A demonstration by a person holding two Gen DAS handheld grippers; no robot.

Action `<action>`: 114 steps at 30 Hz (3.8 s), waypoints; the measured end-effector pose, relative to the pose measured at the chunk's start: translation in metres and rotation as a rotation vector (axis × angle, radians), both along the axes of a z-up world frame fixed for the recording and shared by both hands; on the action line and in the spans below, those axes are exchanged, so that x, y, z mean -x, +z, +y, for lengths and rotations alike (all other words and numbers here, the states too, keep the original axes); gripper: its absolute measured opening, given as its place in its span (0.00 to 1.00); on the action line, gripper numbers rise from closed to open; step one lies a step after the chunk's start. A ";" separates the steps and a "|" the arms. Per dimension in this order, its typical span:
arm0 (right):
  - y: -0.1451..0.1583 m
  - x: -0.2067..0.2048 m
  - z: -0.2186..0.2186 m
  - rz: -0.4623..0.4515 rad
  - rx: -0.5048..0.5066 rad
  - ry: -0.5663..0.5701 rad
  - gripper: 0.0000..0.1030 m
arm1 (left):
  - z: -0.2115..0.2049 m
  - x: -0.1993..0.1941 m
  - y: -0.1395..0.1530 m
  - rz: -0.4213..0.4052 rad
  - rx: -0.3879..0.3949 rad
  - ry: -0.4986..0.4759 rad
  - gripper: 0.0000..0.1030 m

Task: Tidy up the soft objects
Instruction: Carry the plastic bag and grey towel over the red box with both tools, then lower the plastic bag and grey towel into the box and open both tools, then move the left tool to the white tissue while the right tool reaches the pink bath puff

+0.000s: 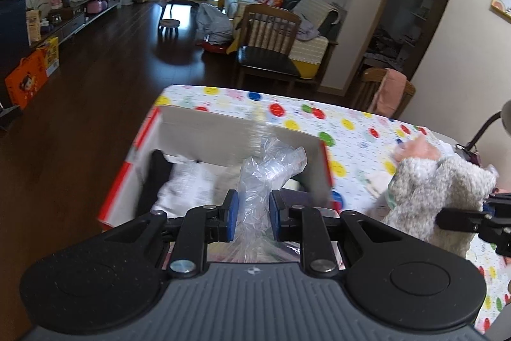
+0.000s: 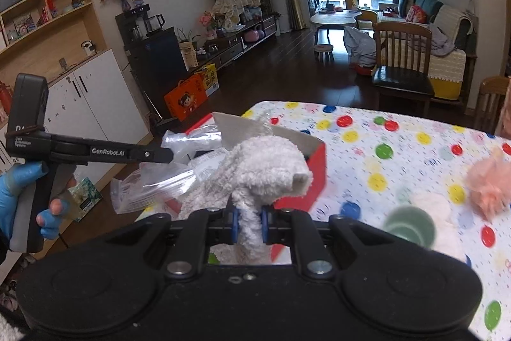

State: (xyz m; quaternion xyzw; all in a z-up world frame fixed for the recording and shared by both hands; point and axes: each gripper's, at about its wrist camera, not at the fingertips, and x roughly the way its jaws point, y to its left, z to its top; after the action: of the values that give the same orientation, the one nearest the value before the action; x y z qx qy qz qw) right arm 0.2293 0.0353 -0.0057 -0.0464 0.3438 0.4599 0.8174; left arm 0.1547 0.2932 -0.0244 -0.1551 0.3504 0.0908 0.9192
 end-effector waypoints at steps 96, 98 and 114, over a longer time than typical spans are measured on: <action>0.035 0.047 0.063 -0.168 0.196 -0.147 0.93 | -0.006 -0.018 0.004 -0.023 -0.084 -0.176 0.24; 0.036 0.044 0.048 -0.173 0.181 -0.147 0.93 | -0.021 -0.022 0.006 -0.029 -0.091 -0.189 0.25; 0.008 -0.050 -0.137 -0.105 0.175 -0.290 0.93 | -0.166 -0.096 0.009 -0.059 -0.064 -0.263 0.73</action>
State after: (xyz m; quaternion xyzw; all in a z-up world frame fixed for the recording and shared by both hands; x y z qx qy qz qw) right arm 0.2791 -0.1015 0.0025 -0.0913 0.3423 0.3026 0.8848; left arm 0.2503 0.1268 -0.0159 -0.0808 0.3377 -0.0240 0.9375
